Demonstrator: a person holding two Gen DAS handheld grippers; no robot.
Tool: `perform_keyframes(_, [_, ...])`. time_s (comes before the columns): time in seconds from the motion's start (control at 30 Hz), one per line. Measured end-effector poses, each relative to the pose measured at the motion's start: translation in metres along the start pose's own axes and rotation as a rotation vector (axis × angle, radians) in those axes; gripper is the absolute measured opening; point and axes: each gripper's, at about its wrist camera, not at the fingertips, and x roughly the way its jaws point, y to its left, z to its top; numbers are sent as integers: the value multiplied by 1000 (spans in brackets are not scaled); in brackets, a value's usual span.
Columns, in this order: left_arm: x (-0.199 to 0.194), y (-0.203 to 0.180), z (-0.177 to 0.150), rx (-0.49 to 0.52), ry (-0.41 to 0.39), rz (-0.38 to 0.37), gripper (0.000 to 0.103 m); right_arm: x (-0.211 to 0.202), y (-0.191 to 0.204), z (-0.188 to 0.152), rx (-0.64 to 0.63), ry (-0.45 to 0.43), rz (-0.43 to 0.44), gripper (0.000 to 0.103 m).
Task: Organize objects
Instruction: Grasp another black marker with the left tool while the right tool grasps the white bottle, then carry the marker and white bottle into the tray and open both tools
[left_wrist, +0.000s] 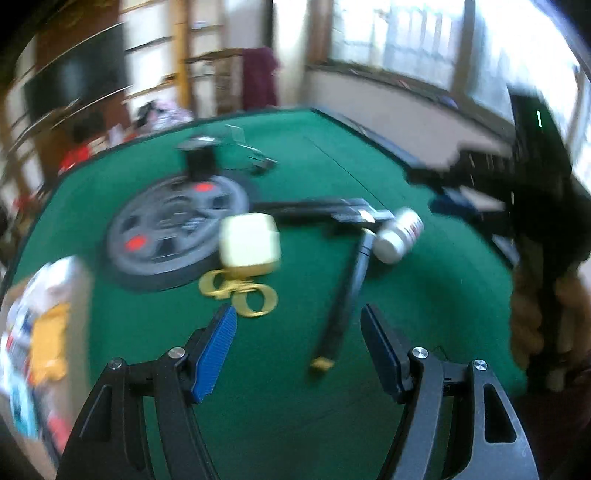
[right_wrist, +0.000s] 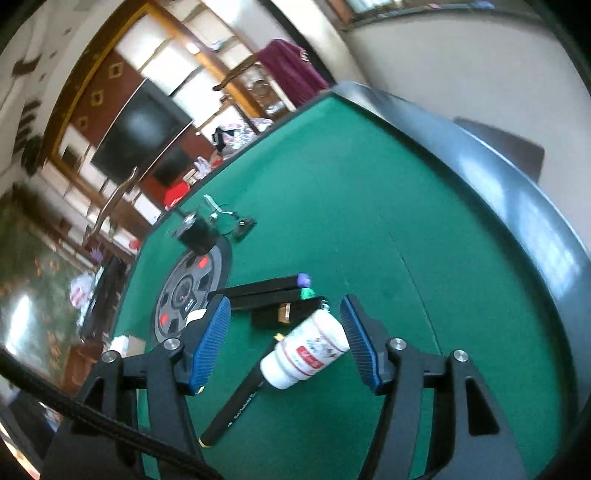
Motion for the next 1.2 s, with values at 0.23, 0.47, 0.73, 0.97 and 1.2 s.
perform_keyframes(0.23, [43,-27,15,110,37,24,62,9,3,0,5,32,1,61])
perform_keyframes(0.47, [53,-35,10,127,71,1,11,10,2,-2,14,36,-21,61])
perform_keyframes(0.73, [26,-6,-10,-32,69,-69,11,17,3,-10,-6,58,-118,61])
perform_keyframes(0.97, [-10,14,-23,-101,-4,-80,11,38,23,-23,-97,73,-262,58])
perform_keyframes(1.2, [-57,36,-45,-147,-78,-72,11,40,21,-24,-113,50,-265,52])
